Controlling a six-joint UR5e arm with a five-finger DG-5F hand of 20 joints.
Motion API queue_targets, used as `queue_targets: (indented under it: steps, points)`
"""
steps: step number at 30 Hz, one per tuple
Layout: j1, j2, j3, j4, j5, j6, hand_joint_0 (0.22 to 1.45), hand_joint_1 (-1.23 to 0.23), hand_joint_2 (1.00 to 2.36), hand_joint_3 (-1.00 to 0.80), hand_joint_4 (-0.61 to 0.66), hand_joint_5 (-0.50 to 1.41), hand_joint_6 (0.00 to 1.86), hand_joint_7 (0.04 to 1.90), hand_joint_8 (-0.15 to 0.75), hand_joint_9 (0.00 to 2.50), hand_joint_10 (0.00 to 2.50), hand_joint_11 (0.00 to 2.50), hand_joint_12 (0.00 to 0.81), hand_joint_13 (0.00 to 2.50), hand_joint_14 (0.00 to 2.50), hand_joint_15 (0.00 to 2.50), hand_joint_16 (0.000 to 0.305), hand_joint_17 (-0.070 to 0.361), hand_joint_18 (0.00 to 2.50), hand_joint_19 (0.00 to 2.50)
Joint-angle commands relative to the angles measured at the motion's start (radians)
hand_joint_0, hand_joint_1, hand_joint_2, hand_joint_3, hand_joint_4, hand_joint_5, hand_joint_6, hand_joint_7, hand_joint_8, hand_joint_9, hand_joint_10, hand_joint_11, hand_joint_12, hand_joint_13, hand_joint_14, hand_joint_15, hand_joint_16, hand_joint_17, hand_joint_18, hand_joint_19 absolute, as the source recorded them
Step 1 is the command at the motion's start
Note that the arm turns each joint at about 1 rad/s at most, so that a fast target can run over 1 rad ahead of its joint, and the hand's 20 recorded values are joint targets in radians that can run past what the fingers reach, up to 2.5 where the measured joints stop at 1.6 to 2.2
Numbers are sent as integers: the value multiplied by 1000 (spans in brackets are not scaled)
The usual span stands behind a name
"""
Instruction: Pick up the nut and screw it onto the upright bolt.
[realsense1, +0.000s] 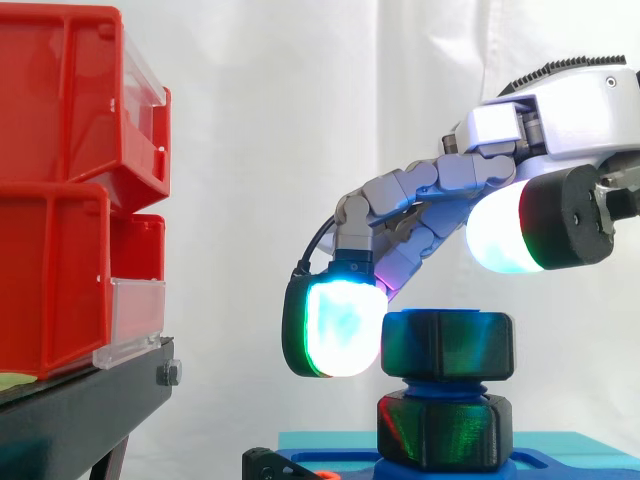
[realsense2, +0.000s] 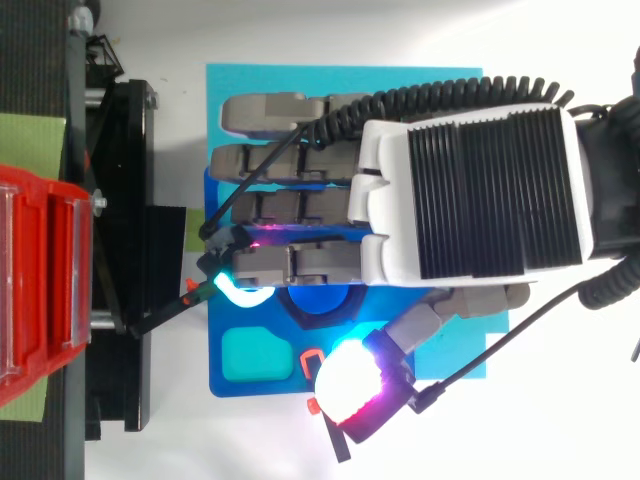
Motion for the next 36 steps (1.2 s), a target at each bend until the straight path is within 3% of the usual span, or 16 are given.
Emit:
queue_targets:
  steps: [1,13,19,21,22,24,26,32,36]
  points:
    - [-3,-1,0,0,-3,0,488,-230,1000,-500,97,41,502,1391,238,685,0,0,287,420,0,0,29,66,0,0]
    - [-14,1,0,0,-22,-2,507,-276,1000,-500,98,74,527,1406,266,1085,0,0,211,734,0,0,15,34,332,0]
    - [-28,-1,0,-2,-44,-14,517,-290,1000,-500,81,81,560,1348,264,1498,2,25,172,953,0,0,7,16,553,0]
    - [-35,-1,0,0,-53,-20,520,-289,1000,-500,70,87,581,1312,258,1770,6,157,146,1051,0,0,4,10,649,0]
    - [-37,1,0,-2,-56,-23,520,-289,1000,-500,69,87,583,1300,262,1790,7,169,142,1054,0,0,4,9,673,0]
    - [-43,1,0,-5,-62,-28,519,-278,1000,-500,79,92,597,1248,263,2146,22,509,122,1195,0,0,1,1,828,0]
    - [-55,1,0,-8,-76,-36,515,-271,1000,-500,86,96,594,1245,263,2302,29,694,123,1306,0,0,0,-1,929,30]
    - [-75,1,9,-11,-98,-43,510,-266,1000,-500,88,101,585,1262,278,2392,32,757,132,1398,0,0,1,1,1012,63]
    - [-86,1,40,-48,-108,-60,508,-244,1000,-500,99,94,500,1418,303,2097,23,539,163,1232,0,0,7,15,811,7]
